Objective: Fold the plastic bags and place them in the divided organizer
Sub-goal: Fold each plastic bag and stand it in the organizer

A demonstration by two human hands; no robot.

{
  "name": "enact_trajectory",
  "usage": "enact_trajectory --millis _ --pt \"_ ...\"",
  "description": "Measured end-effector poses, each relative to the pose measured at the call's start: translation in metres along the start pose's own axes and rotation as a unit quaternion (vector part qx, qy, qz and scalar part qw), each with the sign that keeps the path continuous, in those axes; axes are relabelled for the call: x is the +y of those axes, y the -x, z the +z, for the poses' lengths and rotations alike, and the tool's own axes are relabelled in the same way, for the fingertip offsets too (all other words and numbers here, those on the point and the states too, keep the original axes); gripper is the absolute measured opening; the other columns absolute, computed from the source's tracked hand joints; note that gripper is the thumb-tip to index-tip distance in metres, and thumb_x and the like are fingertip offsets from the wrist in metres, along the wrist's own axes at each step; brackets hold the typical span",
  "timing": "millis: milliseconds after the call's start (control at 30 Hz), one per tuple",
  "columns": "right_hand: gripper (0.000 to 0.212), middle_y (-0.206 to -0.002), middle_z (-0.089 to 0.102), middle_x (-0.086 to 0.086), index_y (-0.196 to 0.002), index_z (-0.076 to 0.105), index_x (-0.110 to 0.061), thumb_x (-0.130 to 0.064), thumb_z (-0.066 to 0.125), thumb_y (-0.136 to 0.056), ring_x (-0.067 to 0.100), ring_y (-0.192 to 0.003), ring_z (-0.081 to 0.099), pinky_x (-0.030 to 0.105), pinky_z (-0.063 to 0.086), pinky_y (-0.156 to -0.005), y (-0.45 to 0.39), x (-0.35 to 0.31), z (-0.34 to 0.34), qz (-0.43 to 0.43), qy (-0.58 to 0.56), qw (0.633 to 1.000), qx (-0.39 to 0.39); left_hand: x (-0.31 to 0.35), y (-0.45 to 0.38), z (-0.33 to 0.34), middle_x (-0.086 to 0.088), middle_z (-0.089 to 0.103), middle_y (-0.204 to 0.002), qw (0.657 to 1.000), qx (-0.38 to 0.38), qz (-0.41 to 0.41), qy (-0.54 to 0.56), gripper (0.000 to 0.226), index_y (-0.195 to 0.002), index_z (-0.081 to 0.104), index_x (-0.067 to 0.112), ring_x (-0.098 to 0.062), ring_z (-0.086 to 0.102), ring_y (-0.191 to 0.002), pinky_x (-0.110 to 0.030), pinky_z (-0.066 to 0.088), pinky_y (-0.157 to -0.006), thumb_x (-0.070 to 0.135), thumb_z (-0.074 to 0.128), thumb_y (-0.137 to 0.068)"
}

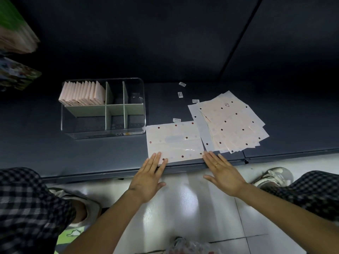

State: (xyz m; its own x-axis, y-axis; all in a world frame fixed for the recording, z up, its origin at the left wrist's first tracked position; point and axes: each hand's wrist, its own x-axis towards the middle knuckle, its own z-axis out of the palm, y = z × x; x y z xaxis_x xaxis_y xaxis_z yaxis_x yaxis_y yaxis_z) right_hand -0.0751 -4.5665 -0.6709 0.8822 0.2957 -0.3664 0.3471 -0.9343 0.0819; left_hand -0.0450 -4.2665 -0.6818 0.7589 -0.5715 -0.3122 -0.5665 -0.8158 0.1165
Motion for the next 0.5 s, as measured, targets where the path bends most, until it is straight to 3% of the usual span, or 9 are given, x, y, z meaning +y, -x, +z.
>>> enact_trajectory --millis 100,167,267,400,500 --pt "0.062 -0.157 0.006 -0.003 -0.150 0.013 -0.014 -0.049 0.023 -0.099 0.013 -0.146 0.001 0.025 -0.007 -0.118 -0.010 -0.004 -0.013 0.009 -0.067 0.997 0.041 0.000 -0.001 0.002 -0.006 -0.030 -0.152 1.000 0.017 0.001 0.022 0.074 -0.142 -0.026 0.024 -0.023 -0.030 -0.138 -0.033 -0.016 -0.114 0.052 0.027 -0.098" --pt "0.048 -0.149 0.036 0.000 -0.142 0.039 -0.013 -0.037 0.038 -0.100 0.015 -0.139 0.029 0.024 0.018 -0.115 -0.021 -0.011 -0.024 0.016 -0.126 0.986 0.104 -0.001 -0.002 0.003 -0.004 -0.022 -0.155 0.998 0.041 -0.002 0.048 0.070 -0.148 -0.013 0.025 -0.021 -0.022 -0.143 -0.030 -0.017 -0.113 0.049 0.030 -0.099" --pt "0.028 -0.123 0.058 0.004 -0.120 0.058 -0.011 -0.024 0.050 -0.096 0.020 -0.114 0.051 0.029 0.047 -0.088 -0.037 -0.023 -0.036 -0.008 -0.145 0.978 0.151 -0.003 -0.005 0.001 -0.002 -0.005 -0.159 0.994 0.070 -0.010 0.078 0.060 -0.151 0.008 0.025 -0.019 -0.006 -0.146 -0.029 -0.010 -0.115 0.045 0.032 -0.100" --pt "0.017 -0.093 0.064 0.007 -0.088 0.067 -0.005 -0.020 0.060 -0.091 0.023 -0.084 0.061 0.030 0.052 -0.065 -0.056 -0.033 -0.045 -0.050 -0.085 0.983 0.155 -0.004 -0.009 -0.002 0.001 0.011 -0.158 0.988 0.093 -0.031 0.115 0.052 -0.147 0.025 0.028 -0.017 0.010 -0.144 -0.030 0.009 -0.117 0.044 0.034 -0.099" --pt "0.017 -0.065 0.060 0.001 -0.063 0.065 -0.010 -0.014 0.081 -0.067 0.015 -0.057 0.058 0.022 0.047 -0.043 -0.059 -0.036 -0.048 -0.069 -0.017 0.981 0.181 -0.004 -0.012 -0.004 0.004 0.020 -0.155 0.985 0.111 -0.040 0.129 0.046 -0.143 0.034 0.030 -0.014 0.017 -0.142 -0.028 0.014 -0.114 0.043 0.037 -0.098"
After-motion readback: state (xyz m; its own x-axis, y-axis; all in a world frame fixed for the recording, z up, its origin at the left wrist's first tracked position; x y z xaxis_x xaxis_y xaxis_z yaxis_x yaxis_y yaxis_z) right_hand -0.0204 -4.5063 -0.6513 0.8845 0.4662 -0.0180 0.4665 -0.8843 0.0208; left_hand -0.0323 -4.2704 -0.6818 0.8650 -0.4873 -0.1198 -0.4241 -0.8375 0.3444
